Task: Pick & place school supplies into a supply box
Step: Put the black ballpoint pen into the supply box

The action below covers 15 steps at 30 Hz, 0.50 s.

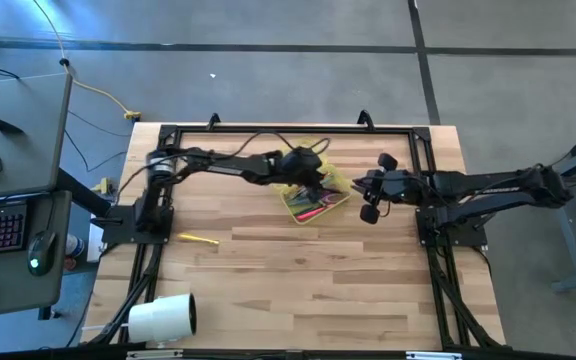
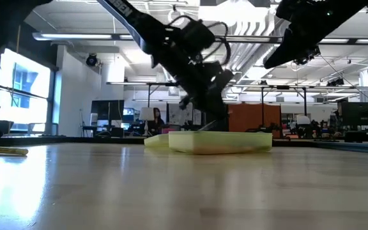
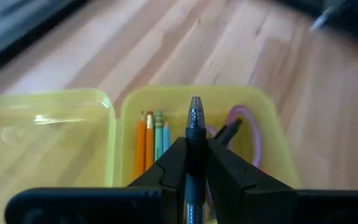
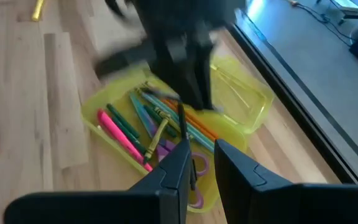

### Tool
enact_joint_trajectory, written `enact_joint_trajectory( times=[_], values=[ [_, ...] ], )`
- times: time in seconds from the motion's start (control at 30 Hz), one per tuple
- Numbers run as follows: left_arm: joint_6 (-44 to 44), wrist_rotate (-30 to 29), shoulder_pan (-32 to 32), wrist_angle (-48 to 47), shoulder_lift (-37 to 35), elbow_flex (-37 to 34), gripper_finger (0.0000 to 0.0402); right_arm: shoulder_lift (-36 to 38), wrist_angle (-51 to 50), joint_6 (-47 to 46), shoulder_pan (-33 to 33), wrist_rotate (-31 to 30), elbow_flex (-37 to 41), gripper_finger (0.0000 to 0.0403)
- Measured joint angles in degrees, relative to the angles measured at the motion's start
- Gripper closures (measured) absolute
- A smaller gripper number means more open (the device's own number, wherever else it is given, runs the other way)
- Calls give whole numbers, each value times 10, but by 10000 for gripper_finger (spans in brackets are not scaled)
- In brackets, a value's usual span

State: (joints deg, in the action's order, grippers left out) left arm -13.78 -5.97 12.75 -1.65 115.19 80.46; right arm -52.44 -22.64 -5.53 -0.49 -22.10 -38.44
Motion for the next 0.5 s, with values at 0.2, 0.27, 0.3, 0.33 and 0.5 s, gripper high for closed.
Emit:
enact_joint_trajectory(
  times=[0.2,0.27,0.3,0.33,0.5],
  values=[
    [0,4,0,-117,45,72,314,-1,1,4,0,5,0,346],
    [0,1,0,-145,51,82,314,-1,0,4,0,5,0,346],
    [0,1,0,-155,51,84,314,-1,-1,4,0,5,0,346],
    [0,1,0,-155,52,86,314,-1,1,4,0,6,0,347],
    [0,24,0,-161,51,89,311,-1,2,0,0,8,0,354]
  ],
)
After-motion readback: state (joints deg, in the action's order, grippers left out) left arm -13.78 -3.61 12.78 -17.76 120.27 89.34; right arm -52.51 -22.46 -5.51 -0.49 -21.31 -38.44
